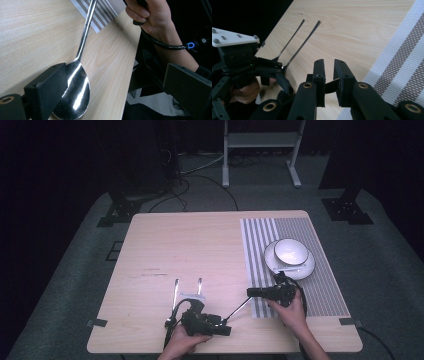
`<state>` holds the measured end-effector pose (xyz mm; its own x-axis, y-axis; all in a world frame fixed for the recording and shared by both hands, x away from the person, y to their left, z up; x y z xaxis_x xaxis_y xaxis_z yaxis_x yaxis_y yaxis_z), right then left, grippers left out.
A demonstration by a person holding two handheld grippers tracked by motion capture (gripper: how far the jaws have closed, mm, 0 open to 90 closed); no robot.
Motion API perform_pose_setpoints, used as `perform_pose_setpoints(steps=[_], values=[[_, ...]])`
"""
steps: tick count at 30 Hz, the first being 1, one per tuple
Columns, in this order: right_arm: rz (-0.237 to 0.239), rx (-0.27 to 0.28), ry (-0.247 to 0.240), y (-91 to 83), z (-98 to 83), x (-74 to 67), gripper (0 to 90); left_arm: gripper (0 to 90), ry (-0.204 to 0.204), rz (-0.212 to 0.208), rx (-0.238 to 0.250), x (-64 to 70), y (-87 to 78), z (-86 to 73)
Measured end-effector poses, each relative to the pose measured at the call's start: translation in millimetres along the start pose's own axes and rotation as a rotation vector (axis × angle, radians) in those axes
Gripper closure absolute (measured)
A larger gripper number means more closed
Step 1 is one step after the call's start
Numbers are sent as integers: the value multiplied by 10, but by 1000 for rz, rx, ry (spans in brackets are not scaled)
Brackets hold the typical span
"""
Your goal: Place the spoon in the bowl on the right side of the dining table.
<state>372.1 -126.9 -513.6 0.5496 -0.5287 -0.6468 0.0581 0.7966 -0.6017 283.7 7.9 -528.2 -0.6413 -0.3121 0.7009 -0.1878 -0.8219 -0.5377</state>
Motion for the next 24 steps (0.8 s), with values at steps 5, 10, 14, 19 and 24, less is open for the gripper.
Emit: perform_pose_setpoints(steps=[5, 10, 14, 19, 24], values=[[91, -2, 42, -40, 59, -51, 859, 39, 9, 1, 9, 52, -46, 22], [148, 6, 64, -81, 108, -91, 884, 39, 24, 2, 26, 103, -116, 53], [158, 6, 74, -103, 137, -96, 889, 39, 27, 2, 39, 116, -154, 63], [186, -7, 91, -103, 178, -124, 890, 39, 21, 3, 58, 124, -211, 76], [192, -3, 90, -153, 249, -148, 890, 39, 30, 6, 78, 131, -284, 93]])
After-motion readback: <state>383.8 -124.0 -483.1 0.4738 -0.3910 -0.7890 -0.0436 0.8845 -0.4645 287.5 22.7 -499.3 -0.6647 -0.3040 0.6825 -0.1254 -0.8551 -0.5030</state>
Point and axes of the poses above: each handheld gripper's, and its own axes: y roughly forward along the jaws, z roughly out of its top, x roughly to its right, the point moved 10 cm from there along y, roughly forward along the jaws, and after that the axes turned 14 degrees about -x, right-handed, at the moved point
